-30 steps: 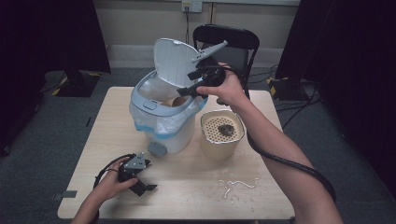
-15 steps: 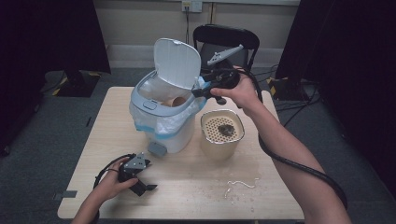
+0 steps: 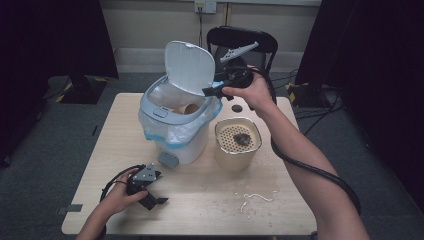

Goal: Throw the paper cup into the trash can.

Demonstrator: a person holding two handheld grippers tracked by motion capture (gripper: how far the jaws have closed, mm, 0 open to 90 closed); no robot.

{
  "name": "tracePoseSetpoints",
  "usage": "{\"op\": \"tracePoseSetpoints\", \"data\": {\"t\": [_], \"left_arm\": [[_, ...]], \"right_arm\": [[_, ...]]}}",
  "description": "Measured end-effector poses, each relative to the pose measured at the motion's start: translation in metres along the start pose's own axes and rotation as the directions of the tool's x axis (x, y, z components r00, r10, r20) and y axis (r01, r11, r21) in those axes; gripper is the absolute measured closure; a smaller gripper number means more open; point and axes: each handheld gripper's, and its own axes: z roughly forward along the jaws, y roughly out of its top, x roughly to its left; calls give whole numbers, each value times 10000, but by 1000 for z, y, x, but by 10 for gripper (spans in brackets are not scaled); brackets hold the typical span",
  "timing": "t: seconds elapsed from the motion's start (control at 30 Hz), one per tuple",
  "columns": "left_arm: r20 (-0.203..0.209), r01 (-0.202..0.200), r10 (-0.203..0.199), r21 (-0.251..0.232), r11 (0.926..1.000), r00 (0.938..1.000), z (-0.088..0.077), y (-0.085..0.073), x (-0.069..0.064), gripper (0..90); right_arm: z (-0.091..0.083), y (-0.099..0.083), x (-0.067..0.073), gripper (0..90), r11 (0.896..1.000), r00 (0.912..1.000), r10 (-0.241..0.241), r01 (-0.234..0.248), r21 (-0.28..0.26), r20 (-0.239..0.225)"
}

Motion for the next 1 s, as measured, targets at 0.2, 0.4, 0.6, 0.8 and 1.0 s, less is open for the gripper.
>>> {"op": "tracePoseSetpoints", "data": {"t": [0.2,0.4,0.6,0.8,1.0], "left_arm": [[2,-15,15,9,10000,10000,0,0,0,0],[5,-21,21,10,10000,10000,0,0,0,0],[8,-19,19,10,10000,10000,0,0,0,0],[5,-16,16,5,10000,10000,0,0,0,0],[6,-23,23,12,10000,10000,0,0,0,0]], "right_arm": [[3,3,4,237,9996,9997,150,-154,-230,-179],[3,3,4,237,9990,9993,293,-300,-318,-225],[1,7,6,252,9994,9996,233,-237,-271,-166],[-3,14,7,269,9990,9999,74,-81,-433,-150],[-4,14,13,255,9989,9992,-113,96,-455,-391]]}}
